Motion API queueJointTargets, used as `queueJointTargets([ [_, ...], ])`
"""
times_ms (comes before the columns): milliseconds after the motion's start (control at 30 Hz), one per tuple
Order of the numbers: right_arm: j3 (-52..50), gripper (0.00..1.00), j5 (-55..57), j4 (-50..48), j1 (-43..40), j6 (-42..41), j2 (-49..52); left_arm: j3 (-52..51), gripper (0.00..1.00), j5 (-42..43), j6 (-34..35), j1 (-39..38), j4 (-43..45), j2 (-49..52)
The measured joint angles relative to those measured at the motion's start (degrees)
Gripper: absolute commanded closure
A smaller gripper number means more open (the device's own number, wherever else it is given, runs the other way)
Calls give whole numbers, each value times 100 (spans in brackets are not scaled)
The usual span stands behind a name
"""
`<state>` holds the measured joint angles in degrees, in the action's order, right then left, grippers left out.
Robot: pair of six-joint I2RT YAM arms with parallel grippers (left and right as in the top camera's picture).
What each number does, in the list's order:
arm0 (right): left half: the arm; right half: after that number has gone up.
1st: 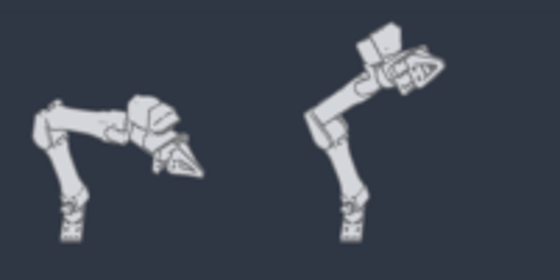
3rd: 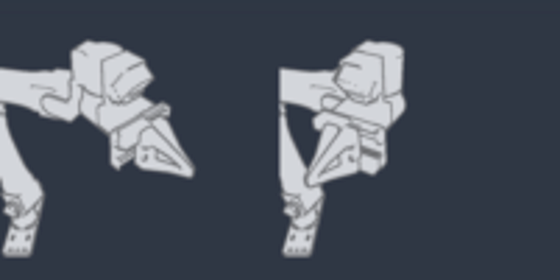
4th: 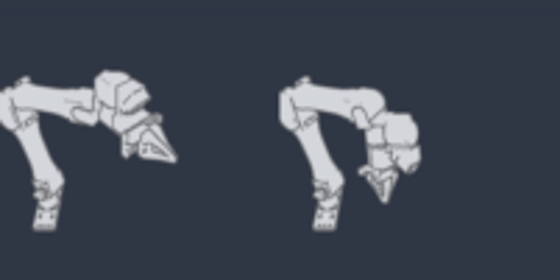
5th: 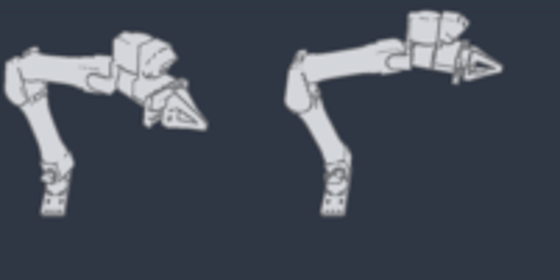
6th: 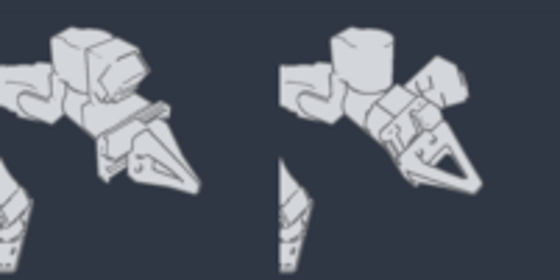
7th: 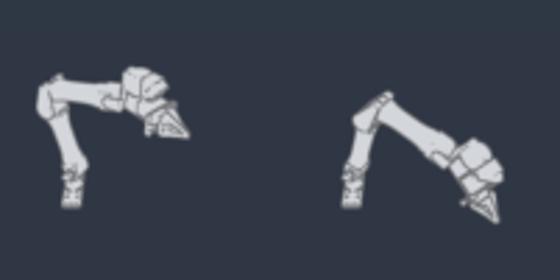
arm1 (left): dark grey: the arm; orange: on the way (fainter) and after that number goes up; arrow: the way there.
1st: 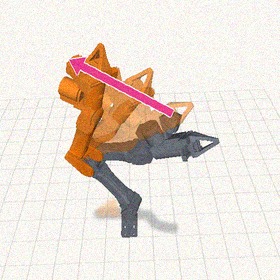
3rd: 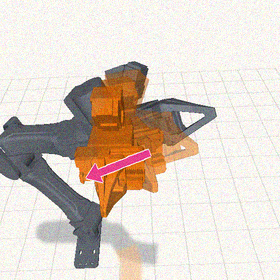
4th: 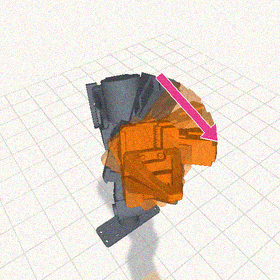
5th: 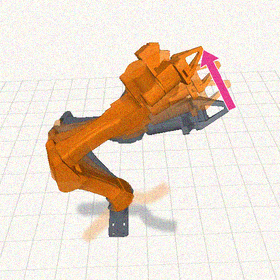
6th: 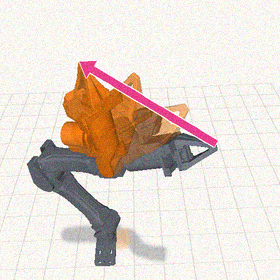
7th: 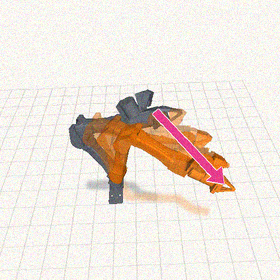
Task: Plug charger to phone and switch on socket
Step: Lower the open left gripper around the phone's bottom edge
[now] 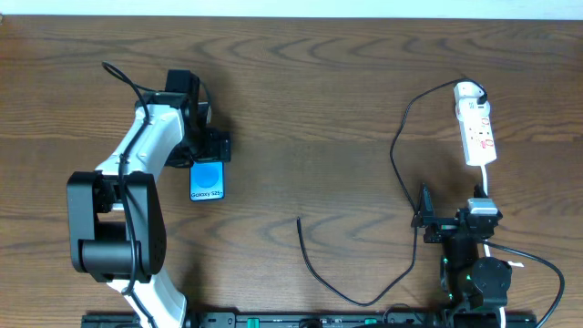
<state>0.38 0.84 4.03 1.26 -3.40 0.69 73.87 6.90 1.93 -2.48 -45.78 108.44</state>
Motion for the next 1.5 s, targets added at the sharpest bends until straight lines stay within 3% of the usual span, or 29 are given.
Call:
queueJointTargets([
  [1500,0,1,2,0,0,0,0,-44,2,-299,264,0,260,369],
])
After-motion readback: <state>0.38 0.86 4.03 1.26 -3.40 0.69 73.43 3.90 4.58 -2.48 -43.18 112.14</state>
